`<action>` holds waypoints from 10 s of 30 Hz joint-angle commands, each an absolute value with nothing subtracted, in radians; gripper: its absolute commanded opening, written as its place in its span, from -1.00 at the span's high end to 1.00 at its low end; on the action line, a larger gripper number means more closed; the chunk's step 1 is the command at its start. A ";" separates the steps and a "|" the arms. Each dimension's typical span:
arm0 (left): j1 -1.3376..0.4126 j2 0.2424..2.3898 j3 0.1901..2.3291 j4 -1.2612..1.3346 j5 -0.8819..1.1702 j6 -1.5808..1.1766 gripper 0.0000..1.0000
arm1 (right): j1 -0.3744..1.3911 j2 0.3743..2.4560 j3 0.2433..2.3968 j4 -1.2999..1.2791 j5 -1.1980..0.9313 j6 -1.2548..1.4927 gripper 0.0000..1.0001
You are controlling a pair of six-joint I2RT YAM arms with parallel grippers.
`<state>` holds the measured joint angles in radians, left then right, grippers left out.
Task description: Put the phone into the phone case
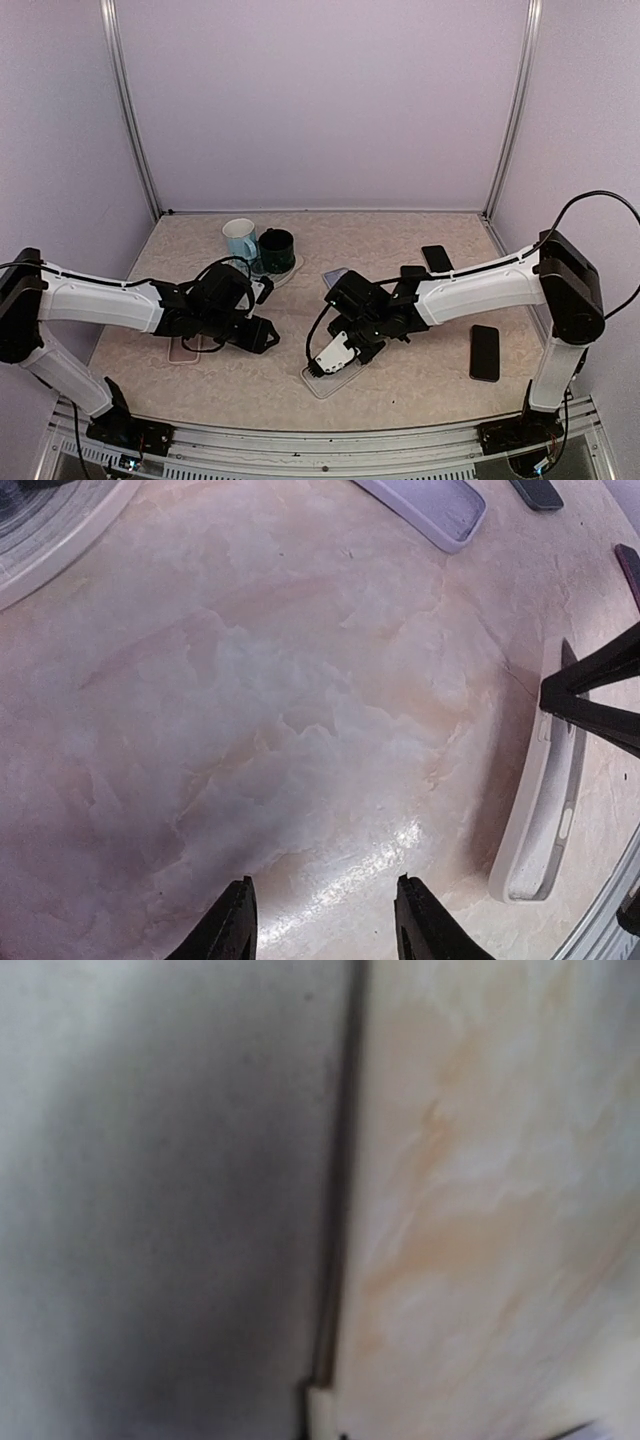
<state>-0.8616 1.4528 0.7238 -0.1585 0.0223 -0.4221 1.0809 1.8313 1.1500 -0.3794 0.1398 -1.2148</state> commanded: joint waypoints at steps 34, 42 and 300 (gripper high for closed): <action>-1.079 1.755 0.869 -0.192 0.074 -0.318 0.10 | 1.076 1.283 0.701 -0.395 0.095 0.623 0.56; -1.096 1.754 0.865 -0.197 0.077 -0.306 0.12 | 1.083 1.407 0.701 -0.349 0.051 0.679 0.75; -0.996 1.692 0.888 -0.092 0.026 -0.229 -0.07 | 1.126 1.833 1.190 -0.785 0.059 0.632 -0.98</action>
